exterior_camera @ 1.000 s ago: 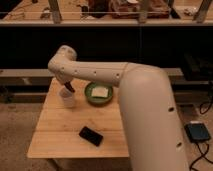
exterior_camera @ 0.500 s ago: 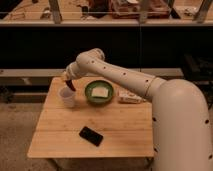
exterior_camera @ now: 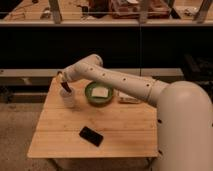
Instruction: Place the pepper in the ceramic cup
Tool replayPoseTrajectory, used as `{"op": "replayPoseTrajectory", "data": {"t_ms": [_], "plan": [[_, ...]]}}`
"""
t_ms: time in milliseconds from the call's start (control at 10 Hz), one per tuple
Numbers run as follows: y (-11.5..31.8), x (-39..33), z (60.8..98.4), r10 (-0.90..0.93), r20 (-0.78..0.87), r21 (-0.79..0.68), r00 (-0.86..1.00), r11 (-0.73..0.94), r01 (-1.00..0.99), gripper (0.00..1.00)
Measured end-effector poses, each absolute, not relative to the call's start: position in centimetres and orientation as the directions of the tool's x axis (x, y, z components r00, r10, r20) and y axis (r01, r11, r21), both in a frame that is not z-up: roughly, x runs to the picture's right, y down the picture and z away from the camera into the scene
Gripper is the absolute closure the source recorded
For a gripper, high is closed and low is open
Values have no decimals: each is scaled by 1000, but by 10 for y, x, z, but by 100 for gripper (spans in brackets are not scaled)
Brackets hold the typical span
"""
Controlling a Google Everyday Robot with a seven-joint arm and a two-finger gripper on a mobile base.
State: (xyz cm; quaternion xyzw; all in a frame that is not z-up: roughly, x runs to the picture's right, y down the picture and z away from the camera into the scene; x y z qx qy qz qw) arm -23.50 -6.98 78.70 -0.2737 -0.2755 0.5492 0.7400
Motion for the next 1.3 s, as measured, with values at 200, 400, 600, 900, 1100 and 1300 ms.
{"op": "replayPoseTrajectory", "data": {"t_ms": [200, 400, 600, 900, 1100, 1300], "plan": [[-85, -225, 802, 975, 164, -813, 151, 220, -539, 95], [-96, -226, 811, 977, 165, -851, 135, 210, -481, 95], [-100, -236, 813, 974, 158, -855, 162, 217, -471, 95], [-101, -250, 814, 967, 154, -855, 202, 233, -463, 95], [-96, -253, 819, 964, 147, -859, 223, 237, -454, 92], [-90, -258, 819, 954, 153, -866, 256, 254, -430, 73]]}}
